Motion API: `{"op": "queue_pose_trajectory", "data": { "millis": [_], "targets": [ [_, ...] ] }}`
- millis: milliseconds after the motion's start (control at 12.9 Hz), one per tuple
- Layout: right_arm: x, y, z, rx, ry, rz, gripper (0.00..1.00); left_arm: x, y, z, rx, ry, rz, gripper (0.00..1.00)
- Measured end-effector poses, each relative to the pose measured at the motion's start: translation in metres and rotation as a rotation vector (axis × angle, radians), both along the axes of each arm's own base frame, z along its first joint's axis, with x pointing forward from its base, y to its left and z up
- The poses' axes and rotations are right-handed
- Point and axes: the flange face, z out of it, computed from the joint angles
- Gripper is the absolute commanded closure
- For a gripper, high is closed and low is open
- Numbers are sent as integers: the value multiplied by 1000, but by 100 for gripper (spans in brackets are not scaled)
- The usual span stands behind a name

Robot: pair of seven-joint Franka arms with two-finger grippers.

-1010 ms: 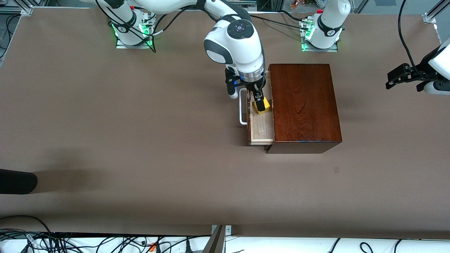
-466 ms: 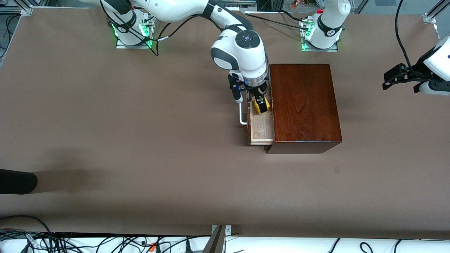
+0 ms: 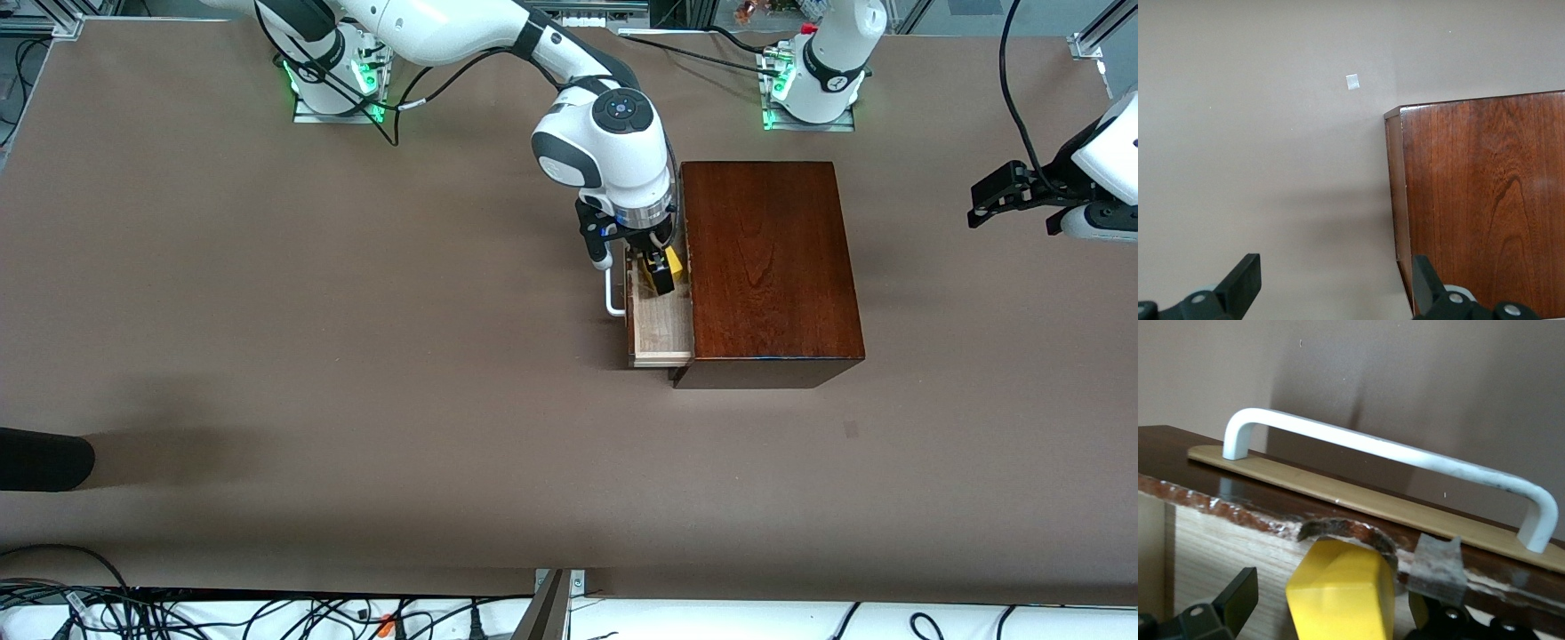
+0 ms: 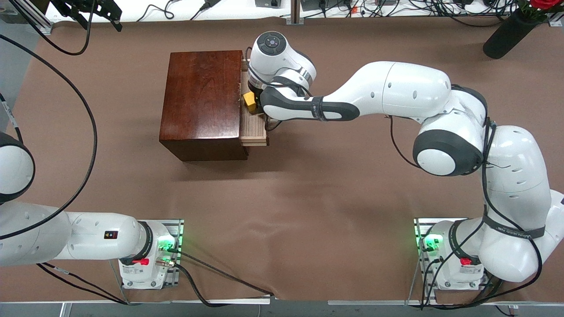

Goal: Open drawer, take yellow block, close drawer
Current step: 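Close the right gripper on the yellow cube and lift it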

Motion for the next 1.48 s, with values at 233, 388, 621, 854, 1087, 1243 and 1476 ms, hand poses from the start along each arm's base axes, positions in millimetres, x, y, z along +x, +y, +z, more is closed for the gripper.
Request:
{"op": "queue_pose_trajectory", "data": {
  "millis": [233,388,621,854,1087,1243,1476],
  "targets": [
    [-4,3,-5,-4,5,6,44,0,0,0,0,0,0,0],
    [-5,4,-6,-4,5,8,69,0,0,0,0,0,0,0],
    [-4,4,-4,-2,4,7,79,0,0,0,0,0,0,0],
    [-4,3,-1,-31,17,3,79,0,0,0,0,0,0,0],
    [0,3,36,-64,57,-20,79,0,0,0,0,0,0,0],
    [0,3,70,-48,97,-39,79,0,0,0,0,0,1,0],
    [1,-9,114,-23,160,-69,79,0,0,0,0,0,1,0]
  ]
}}
